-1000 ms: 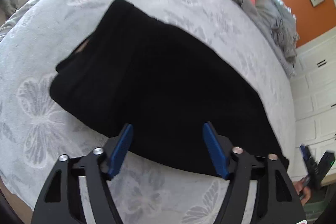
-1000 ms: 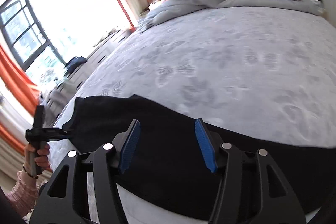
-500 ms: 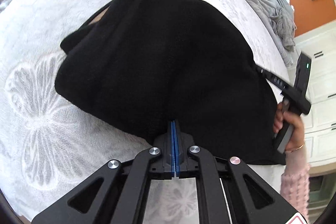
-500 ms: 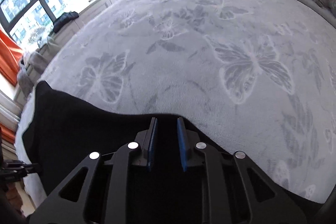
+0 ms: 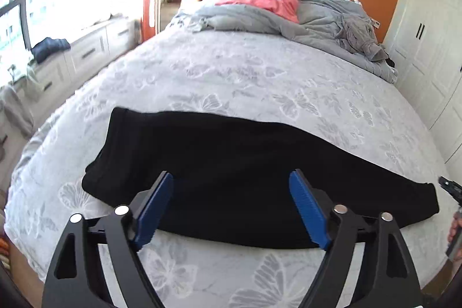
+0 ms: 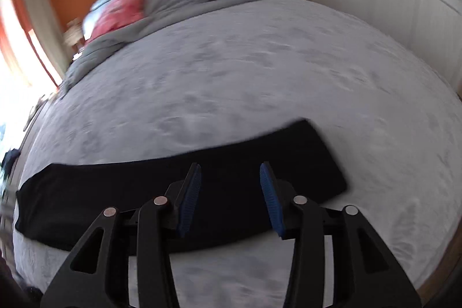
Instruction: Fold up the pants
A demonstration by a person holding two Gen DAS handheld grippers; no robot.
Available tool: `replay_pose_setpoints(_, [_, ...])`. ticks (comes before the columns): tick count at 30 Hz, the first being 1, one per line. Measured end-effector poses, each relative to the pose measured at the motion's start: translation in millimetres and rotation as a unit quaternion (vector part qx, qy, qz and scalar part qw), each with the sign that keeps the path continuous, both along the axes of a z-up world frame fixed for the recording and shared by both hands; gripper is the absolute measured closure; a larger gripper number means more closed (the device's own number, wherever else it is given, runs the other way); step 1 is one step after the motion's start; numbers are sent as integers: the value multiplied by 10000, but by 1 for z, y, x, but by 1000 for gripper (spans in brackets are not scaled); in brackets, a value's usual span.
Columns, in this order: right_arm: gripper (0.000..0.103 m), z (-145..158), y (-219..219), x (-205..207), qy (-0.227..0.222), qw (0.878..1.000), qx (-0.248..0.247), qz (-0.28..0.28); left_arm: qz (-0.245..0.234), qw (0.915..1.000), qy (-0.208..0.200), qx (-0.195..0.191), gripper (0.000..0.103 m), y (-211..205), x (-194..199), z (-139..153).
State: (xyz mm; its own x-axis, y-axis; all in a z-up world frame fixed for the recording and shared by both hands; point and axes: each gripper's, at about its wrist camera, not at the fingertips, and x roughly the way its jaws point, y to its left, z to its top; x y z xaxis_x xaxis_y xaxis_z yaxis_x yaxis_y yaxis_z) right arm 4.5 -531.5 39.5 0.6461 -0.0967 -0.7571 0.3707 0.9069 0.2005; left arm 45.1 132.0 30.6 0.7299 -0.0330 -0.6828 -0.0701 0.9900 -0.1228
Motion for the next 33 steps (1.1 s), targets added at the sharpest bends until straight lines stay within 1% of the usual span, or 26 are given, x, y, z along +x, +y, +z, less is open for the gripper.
replay_pose_setpoints(1, [60,-9,-28,-15,68,9997,87,-235,-55,9998,-141,145,18,-19,-3,-2])
replay_pose_setpoints(3, [60,-30,-68,-37,132,9974,399,-580,-119,9985,-332,410,17,-52,0,-9])
replay_pose_setpoints(4, [60,-38,-78,-41,93,9967,541,-601,-151,9977,-405,525,17,-68,3,-16])
replay_pose_setpoints(5, [60,-44,-82,-44,16,9962,655,-581,-146,9966,-454,675,17,-75,-2,-23])
replay_pose_setpoints(7, [60,-53,-80,-39,-91,9960,769,-453,-153,9938,-373,1037,17,-109,26,-36])
replay_pose_setpoints(8, [52,-57,-79,-33,-113,9959,803,-413,-296,9921,-325,1175,17,-118,29,-46])
replay_pose_setpoints(9, [41,-62,-79,-24,-101,9957,835,-395,-399,9904,-289,1291,17,-128,31,-54])
replay_pose_setpoints(10, [41,-66,-77,-16,-95,9954,888,-334,-478,9892,-262,1364,17,-131,32,-61])
replay_pose_setpoints(11, [52,-71,-73,-4,-42,9958,884,-213,-528,9885,-252,1397,17,-136,36,-67])
replay_pose_setpoints(12, [87,-73,-71,8,83,9968,796,-87,-528,9886,-230,1392,17,-137,38,-71])
replay_pose_setpoints(13, [92,-70,-65,18,175,9977,659,46,-520,9894,-192,1342,17,-135,39,-74])
replay_pose_setpoints(14, [94,-56,-60,24,-19,9985,528,157,-484,9906,-161,1270,17,-131,40,-77])
replay_pose_setpoints(16, [96,-10,-54,23,-729,9961,347,347,-316,9936,-116,1074,17,-120,44,-79])
replay_pose_setpoints(17, [96,5,-54,20,-984,9938,297,413,-266,9947,-115,982,17,-118,44,-80])
replay_pose_setpoints(18, [96,11,-55,20,-1056,9933,120,452,-190,9955,-114,925,17,-114,45,-80])
replay_pose_setpoints(19, [96,2,-60,24,-824,9958,-88,395,-136,9959,-118,882,17,-112,46,-81])
replay_pose_setpoints(20, [95,-23,-70,32,-337,9987,-60,377,-108,9962,-114,861,17,-111,47,-81])
replay_pose_setpoints(21, [94,-49,-82,35,84,9993,151,340,-79,9963,-93,849,17,-110,48,-82])
replay_pose_setpoints(22, [94,-69,-87,34,386,9985,288,260,-89,9965,-54,835,17,-110,50,-83])
replay_pose_setpoints(23, [88,-79,-88,29,389,9984,329,236,-87,9965,-22,835,17,-110,52,-84])
replay_pose_setpoints(24, [69,-78,-86,20,202,9992,303,161,-75,9965,-7,837,17,-111,53,-86])
replay_pose_setpoints(25, [54,-75,-85,12,71,9994,343,53,-101,9964,1,842,17,-112,53,-86])
replay_pose_setpoints(26, [32,-72,-85,4,-79,9989,451,-21,-112,9961,9,874,17,-113,54,-87])
replay_pose_setpoints(27, [30,-69,-84,-3,-251,9979,587,-61,-106,9959,15,898,17,-113,54,-88])
replay_pose_setpoints(30, [30,-75,-83,-10,-189,9946,1018,-110,-158,9964,63,831,17,-113,55,-89])
replay_pose_setpoints(33, [29,-96,-83,-7,-197,9829,1821,-204,-149,9974,108,701,17,-110,56,-89])
